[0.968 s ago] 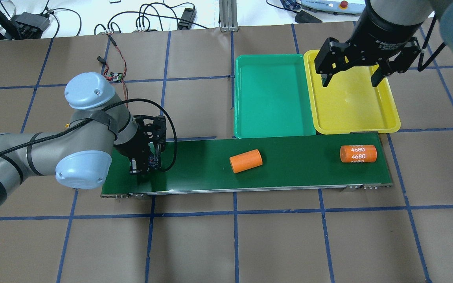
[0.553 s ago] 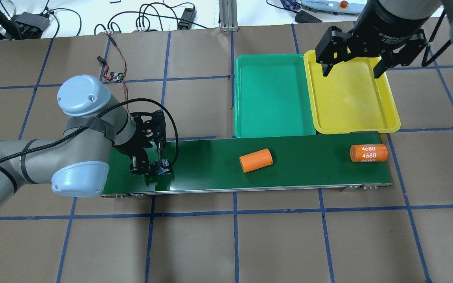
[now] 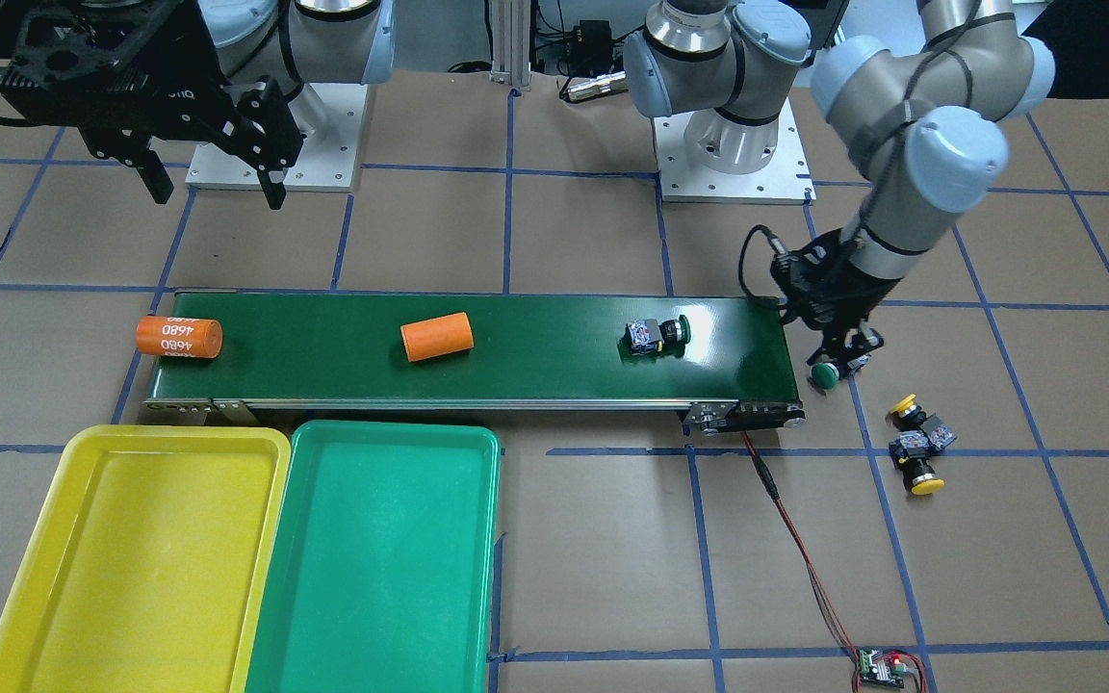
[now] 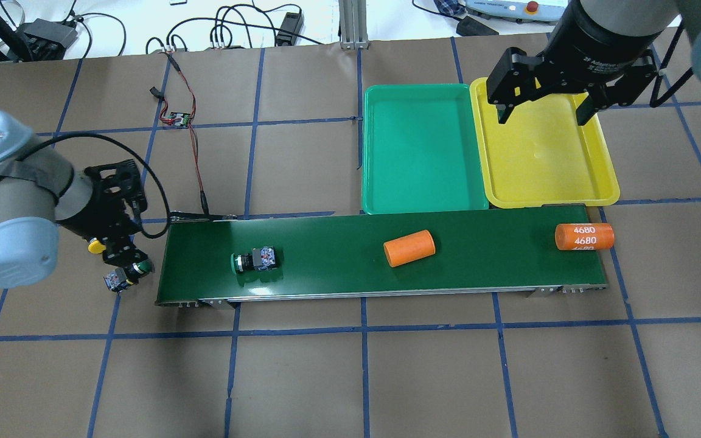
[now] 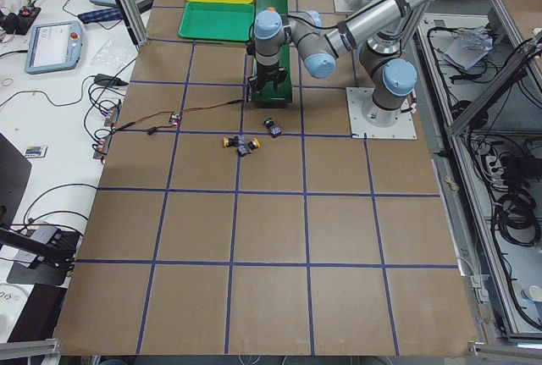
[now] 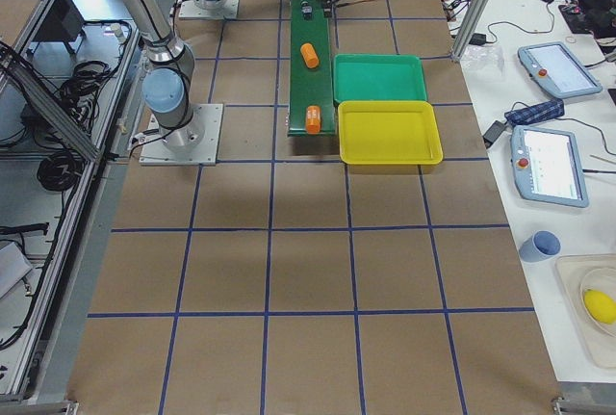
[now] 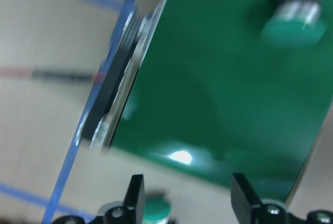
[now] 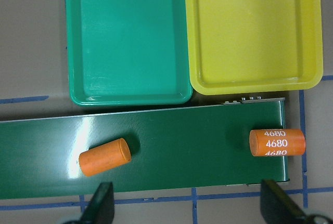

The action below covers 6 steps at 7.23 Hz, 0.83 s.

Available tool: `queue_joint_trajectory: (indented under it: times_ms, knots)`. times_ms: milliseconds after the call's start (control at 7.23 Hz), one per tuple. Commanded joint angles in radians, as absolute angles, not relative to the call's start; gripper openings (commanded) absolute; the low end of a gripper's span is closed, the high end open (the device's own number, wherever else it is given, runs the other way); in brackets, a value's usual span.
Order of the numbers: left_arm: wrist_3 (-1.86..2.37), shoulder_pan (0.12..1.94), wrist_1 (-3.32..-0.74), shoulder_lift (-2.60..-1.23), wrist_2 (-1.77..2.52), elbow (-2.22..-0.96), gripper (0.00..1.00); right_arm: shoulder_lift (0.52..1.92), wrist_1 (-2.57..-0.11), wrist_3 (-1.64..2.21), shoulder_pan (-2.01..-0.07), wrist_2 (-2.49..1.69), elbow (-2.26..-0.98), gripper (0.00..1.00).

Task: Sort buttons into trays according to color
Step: 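Grasp another green-capped button with the left gripper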

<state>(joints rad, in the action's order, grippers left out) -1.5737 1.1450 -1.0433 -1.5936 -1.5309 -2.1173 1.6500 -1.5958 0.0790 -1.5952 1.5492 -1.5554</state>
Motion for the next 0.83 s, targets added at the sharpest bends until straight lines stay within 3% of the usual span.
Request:
queue_joint_trajectory:
  times_ms: [0, 138, 415, 691]
  knots:
    - [-1.753, 0.972, -1.045, -1.637, -1.537, -2.128, 0.66, 1.648, -1.597, 0.028, -1.595, 1.551, -1.571, 1.00]
    - [-1.840, 0.969, -1.037, -1.660, -1.537, -2.160, 0.74, 1.647, -1.597, 0.025, -1.595, 1.549, -1.571, 1.00]
    - [-1.841, 0.982, -1.035, -1.681, -1.529, -2.175, 0.74, 1.649, -1.597, 0.025, -1.595, 1.549, -1.571, 1.00]
    - [-1.815, 0.985, -1.029, -1.692, -1.534, -2.187, 0.96, 1.649, -1.597, 0.023, -1.595, 1.549, -1.571, 1.00]
